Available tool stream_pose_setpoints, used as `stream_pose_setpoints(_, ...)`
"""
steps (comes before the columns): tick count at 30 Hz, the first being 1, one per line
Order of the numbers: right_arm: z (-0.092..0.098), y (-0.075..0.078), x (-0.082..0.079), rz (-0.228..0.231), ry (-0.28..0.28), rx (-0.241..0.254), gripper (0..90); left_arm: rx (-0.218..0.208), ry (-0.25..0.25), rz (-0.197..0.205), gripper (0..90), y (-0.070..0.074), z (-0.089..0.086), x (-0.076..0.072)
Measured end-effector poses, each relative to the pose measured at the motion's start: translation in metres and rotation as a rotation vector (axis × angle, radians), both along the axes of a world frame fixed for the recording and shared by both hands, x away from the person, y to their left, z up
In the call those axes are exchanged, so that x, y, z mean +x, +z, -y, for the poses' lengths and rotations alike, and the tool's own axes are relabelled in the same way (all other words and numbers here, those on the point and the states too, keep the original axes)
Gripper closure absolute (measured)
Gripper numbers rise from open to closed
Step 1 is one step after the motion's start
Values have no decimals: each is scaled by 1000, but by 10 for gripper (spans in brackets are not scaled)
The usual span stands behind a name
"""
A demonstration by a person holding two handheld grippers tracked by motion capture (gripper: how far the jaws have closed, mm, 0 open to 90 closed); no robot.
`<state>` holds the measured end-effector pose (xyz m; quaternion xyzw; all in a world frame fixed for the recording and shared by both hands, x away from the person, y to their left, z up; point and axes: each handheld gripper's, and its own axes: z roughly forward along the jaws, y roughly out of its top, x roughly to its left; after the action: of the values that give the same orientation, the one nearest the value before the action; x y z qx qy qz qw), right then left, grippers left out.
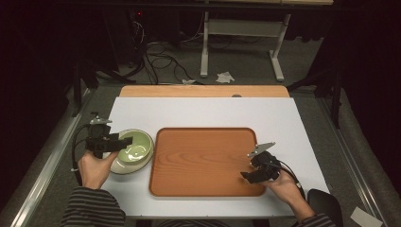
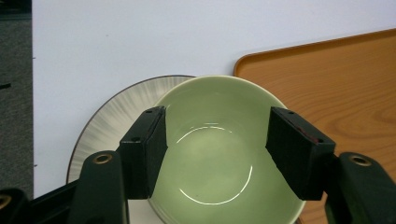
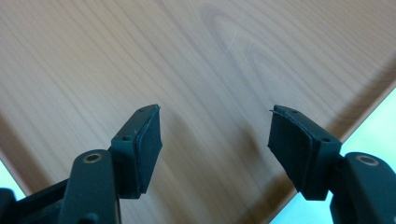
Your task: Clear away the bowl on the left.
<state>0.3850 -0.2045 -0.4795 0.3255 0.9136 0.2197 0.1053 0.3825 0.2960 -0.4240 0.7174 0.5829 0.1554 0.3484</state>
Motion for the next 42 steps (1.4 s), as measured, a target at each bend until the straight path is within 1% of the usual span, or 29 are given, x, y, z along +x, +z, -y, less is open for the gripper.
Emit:
stream_pose_setpoints(2, 0, 0, 0, 2, 3, -1, 365, 5, 7, -8, 387, -2, -2, 1)
stream_pose_setpoints(3, 0, 0, 0, 2, 1, 0, 364, 4, 18, -19, 387, -5, -4, 2)
stream_pose_setpoints(4, 0, 0, 0, 2, 1, 0, 364, 4, 18, -19, 387, -5, -4, 2)
stream_pose_setpoints(8, 0, 1, 0, 5, 1, 0, 364, -9, 46, -41, 386, -12, -12, 5)
stream_pose_setpoints(15, 0, 0, 0, 3, 2, -1, 364, 4, 63, -68, 383, -19, -16, 8)
stream_pose_setpoints(17, 0, 0, -1, 12, 3, 1, 365, 17, 74, -79, 388, -21, -17, 9)
stream_pose_setpoints(18, 0, 1, 0, 14, 2, 1, 364, 14, 77, -84, 392, -23, -18, 10)
stream_pose_setpoints(19, 0, 1, 0, 9, 0, 3, 365, 12, 77, -94, 397, -25, -18, 11)
stream_pose_setpoints(21, 0, 0, 0, 8, 1, 0, 365, 24, 75, -115, 402, -28, -18, 13)
stream_pose_setpoints(22, -1, 0, -1, 9, 0, -1, 365, 21, 73, -124, 405, -30, -18, 14)
stream_pose_setpoints(26, -1, 0, -1, 9, 1, -3, 365, 12, 65, -140, 426, -33, -17, 16)
stream_pose_setpoints(27, -1, 0, -1, 9, 2, -2, 364, 6, 60, -152, 431, -35, -17, 18)
stream_pose_setpoints(28, -1, 0, -1, 9, 2, -2, 364, 6, 60, -152, 435, -35, -17, 18)
stream_pose_setpoints(31, -1, 0, 0, 5, 3, -6, 365, 14, 59, -184, 446, -40, -16, 21)
stream_pose_setpoints(33, -1, 0, 0, 12, 5, -6, 365, 20, 61, -192, 451, -41, -16, 22)
stream_pose_setpoints(34, -1, 0, 0, 11, 4, -7, 365, 18, 66, -196, 454, -43, -15, 22)
stream_pose_setpoints(35, -1, -1, -1, 10, 4, -7, 365, 27, 65, -207, 459, -45, -14, 23)
stream_pose_setpoints(38, -1, -1, -1, 10, 3, -7, 365, 30, 69, -213, 472, -46, -15, 24)
stream_pose_setpoints(42, -1, -1, 0, 9, 3, -13, 365, 34, 73, -236, 490, -50, -15, 27)
